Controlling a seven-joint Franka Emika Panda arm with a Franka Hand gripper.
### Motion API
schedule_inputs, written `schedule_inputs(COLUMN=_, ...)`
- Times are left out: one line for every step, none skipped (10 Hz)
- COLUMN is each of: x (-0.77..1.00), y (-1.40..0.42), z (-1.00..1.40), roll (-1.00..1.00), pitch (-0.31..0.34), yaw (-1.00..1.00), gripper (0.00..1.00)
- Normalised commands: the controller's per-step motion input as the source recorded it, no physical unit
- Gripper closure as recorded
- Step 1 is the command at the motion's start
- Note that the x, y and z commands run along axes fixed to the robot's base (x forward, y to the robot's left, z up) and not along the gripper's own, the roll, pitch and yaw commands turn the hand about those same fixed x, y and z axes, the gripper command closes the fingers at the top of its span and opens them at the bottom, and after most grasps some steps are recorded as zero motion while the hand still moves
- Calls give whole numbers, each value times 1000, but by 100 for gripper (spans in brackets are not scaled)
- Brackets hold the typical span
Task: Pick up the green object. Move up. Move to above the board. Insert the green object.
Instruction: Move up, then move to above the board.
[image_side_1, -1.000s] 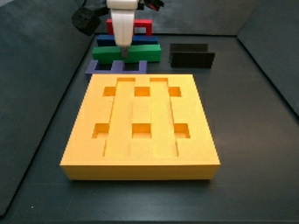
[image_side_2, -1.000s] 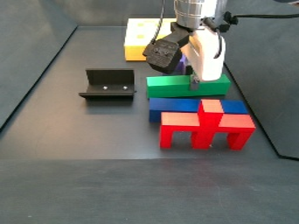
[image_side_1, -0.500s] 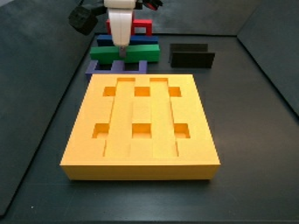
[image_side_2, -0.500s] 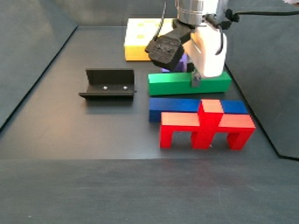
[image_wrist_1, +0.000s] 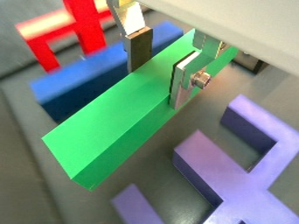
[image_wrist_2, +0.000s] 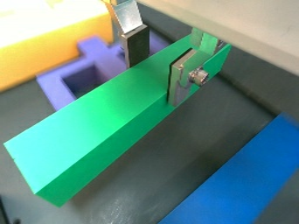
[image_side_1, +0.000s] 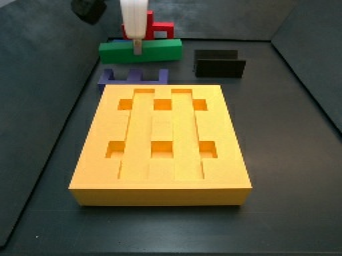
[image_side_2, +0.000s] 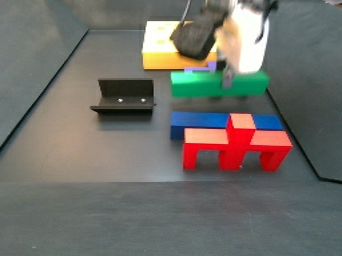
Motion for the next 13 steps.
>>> schedule_inputs(x=5, y=32, z=254, roll=-8, pitch=60, yaw=-13, gripper=100)
schedule_inputs(x=0, y=0, z=1400, roll=0, pitch=0, yaw=0, gripper=100)
schedule_inputs(x=-6, y=-3, z=1400, roll=-1, pitch=3, yaw=0, gripper=100)
schedule_inputs(x=-47, y=-10, z=1400, roll=-9, pitch=11, yaw=-6, gripper=100)
schedule_inputs(x=-22, y=-5, z=1400, roll=-15, pitch=-4, yaw=-3, gripper=100)
schedule_inputs(x=24, y=-6, z=1400, roll=-24, pitch=40, yaw=-5, gripper=100)
schedule_inputs(x=29, y=-9, z=1400, roll=-28, pitch=72, yaw=-5, gripper=100)
schedule_inputs(x=9, y=-6, z=835, roll=-35, pitch=70, yaw=-4, gripper=100)
schedule_inputs(x=17, y=-2, z=559, roll=-37, pitch=57, yaw=-1, gripper=100)
schedule_inputs(x=45, y=0, z=241, roll=-37, pitch=54, yaw=-8, gripper=100)
schedule_inputs(x=452, y=-1400, z=236, roll=-8, pitch=15, yaw=1000, gripper=100)
schedule_inputs(x=445, y=-1400, z=204, roll=5, pitch=19, yaw=1000, gripper=100)
schedule_inputs(x=464, y=-1400, z=200, roll=10, pitch=28, yaw=1000, gripper=100)
